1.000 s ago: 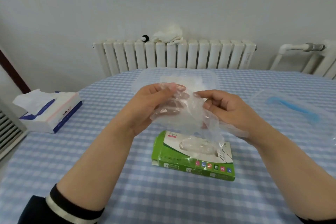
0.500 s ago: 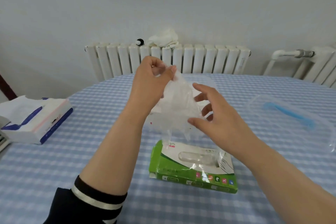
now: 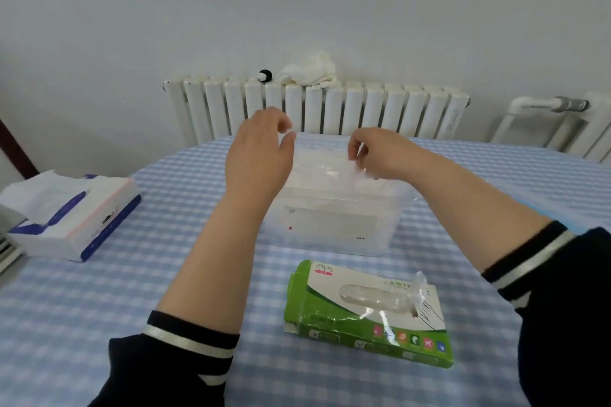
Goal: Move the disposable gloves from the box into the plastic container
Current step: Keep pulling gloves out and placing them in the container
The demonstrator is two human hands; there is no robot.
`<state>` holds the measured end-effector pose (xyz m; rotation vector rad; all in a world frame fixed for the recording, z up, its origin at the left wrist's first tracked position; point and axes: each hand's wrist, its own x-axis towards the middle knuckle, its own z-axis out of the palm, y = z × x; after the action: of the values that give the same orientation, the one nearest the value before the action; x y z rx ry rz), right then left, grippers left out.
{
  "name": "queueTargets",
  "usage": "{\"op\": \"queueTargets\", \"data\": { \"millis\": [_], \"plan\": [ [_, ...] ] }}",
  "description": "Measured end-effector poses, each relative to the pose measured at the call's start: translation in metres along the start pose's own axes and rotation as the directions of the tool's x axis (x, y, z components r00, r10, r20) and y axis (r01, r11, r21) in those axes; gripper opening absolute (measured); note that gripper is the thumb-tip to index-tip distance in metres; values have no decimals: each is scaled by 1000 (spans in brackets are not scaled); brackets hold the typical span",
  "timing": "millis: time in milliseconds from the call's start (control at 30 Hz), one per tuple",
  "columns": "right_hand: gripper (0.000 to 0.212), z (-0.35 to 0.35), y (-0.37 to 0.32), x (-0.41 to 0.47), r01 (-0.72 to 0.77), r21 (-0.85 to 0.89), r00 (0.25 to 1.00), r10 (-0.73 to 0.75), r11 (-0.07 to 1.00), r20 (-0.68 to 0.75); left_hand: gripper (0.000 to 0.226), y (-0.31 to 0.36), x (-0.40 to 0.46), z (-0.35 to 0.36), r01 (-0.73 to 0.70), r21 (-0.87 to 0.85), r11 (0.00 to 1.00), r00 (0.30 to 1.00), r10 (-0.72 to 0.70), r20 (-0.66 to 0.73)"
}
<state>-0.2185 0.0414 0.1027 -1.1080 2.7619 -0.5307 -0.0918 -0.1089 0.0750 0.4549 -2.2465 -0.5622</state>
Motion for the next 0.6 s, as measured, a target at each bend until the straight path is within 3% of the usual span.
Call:
{"op": "queueTargets", "data": {
  "millis": [33, 100, 167, 234, 334, 400, 500, 600],
  "plan": [
    [30, 2, -1, 6, -3, -27, 1000, 3, 1000, 15, 8, 4, 0, -2, -34, -7, 999, 997, 35, 68],
    [32, 4, -2, 15, 2, -79, 999, 0, 997, 36, 26, 13, 0, -3, -75, 19, 997, 960, 68, 270],
    [32, 6, -2, 21, 33, -152, 997, -23, 988, 69, 53, 20, -3, 0, -84, 132, 988, 871, 8, 491],
    [35, 8, -2, 22, 76, -233, 989, -44, 969, 140, 73, 20, -6, 5, -78, 265, 961, 789, -103, 605],
    [48, 13, 2, 21, 102, -301, 972, -31, 948, 234, 81, 19, -7, 9, -83, 323, 943, 771, -144, 620],
    [48, 12, 7, 18, 95, -260, 981, -46, 961, 187, 76, 19, -7, 11, -103, 314, 944, 788, -115, 604],
    [35, 5, 11, 3, 134, -115, 984, -146, 984, -101, 57, 22, -7, 6, -134, 273, 953, 847, -33, 530],
    [19, -1, 10, -30, 296, 65, 896, -254, 953, -364, 37, 31, -7, -4, -193, 219, 957, 897, 81, 435]
  ]
}}
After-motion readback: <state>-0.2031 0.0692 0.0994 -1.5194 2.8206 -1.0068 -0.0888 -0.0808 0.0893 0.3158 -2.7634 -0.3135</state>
